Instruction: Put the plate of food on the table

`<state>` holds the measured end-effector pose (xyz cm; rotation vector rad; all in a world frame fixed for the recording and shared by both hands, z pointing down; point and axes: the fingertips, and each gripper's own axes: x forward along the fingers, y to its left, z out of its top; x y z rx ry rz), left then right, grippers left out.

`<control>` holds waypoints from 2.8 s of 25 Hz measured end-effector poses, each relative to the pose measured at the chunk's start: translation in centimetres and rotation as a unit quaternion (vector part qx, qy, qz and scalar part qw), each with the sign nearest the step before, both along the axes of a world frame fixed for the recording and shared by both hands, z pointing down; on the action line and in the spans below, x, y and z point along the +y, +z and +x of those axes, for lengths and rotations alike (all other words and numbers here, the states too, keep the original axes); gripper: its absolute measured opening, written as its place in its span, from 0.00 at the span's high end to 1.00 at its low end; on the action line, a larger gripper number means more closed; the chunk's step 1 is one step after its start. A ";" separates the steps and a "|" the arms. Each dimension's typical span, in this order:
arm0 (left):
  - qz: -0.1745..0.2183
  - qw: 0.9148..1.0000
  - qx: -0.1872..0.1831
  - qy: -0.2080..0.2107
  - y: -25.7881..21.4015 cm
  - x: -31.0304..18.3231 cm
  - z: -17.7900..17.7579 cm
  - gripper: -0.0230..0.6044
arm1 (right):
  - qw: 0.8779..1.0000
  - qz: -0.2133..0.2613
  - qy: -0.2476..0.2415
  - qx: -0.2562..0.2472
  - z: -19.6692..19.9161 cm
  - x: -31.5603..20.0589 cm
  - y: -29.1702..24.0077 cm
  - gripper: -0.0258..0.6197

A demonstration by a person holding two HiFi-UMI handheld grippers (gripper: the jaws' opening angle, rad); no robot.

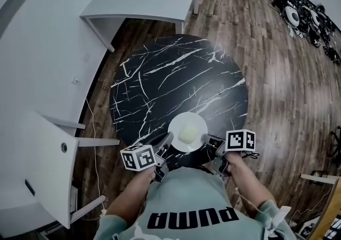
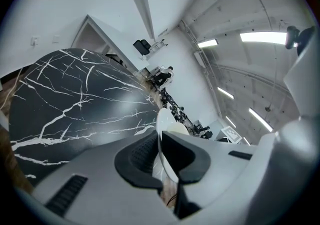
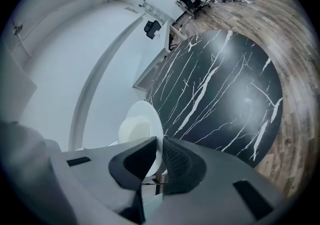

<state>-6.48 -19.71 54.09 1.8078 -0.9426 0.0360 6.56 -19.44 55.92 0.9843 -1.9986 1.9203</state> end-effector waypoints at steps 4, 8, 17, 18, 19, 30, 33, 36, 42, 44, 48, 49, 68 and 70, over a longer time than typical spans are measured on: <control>-0.017 1.000 0.001 -0.013 2.0 -0.9 0.5 0.92 | 1.000 -0.006 -0.012 0.015 0.5 -1.4 2.0 0.90; -0.026 0.999 0.003 -0.025 3.7 -2.9 0.3 0.92 | 1.000 -0.011 -0.018 0.019 0.4 -3.5 3.7 0.90; -0.044 0.999 -0.013 -0.029 7.0 -5.3 0.4 0.91 | 0.999 -0.027 -0.028 0.032 0.5 -6.2 6.5 0.90; -0.045 0.998 -0.017 -0.030 7.4 -5.4 0.4 0.91 | 0.999 -0.027 -0.029 0.033 0.5 -6.3 6.9 0.90; -0.046 0.998 -0.022 -0.032 7.9 -5.5 0.4 0.91 | 0.999 -0.028 -0.030 0.035 0.5 -6.4 7.3 0.90; -0.067 0.996 -0.050 -0.036 12.5 -6.8 0.5 0.90 | 0.998 -0.041 -0.025 0.041 0.7 -7.7 11.8 0.89; -0.068 0.995 -0.057 -0.035 13.2 -7.1 0.5 0.90 | 0.998 -0.042 -0.026 0.046 0.8 -8.0 12.5 0.89; -0.071 0.994 -0.072 -0.029 14.3 -7.2 0.4 0.90 | 0.997 -0.041 -0.033 0.056 0.7 -8.2 13.2 0.89; -0.079 0.992 -0.098 -0.019 16.2 -7.5 0.5 0.89 | 0.996 -0.041 -0.034 0.066 0.8 -8.5 14.6 0.89; -0.082 0.991 -0.105 -0.014 16.7 -7.6 0.5 0.88 | 0.996 -0.044 -0.034 0.068 0.8 -8.5 15.1 0.89; -0.091 0.989 -0.116 -0.001 17.7 -7.4 0.7 0.88 | 0.995 -0.049 -0.035 0.074 1.0 -8.4 15.8 0.89; -0.092 0.989 -0.118 0.001 17.8 -7.3 0.7 0.88 | 0.995 -0.050 -0.035 0.076 1.0 -8.3 16.0 0.89; -0.079 0.984 -0.160 0.017 19.1 -7.4 0.9 0.87 | 0.995 -0.034 -0.035 0.090 1.0 -8.7 17.1 0.89; -0.069 0.983 -0.171 0.022 19.0 -7.4 1.0 0.87 | 0.994 -0.022 -0.037 0.099 1.0 -8.9 17.0 0.89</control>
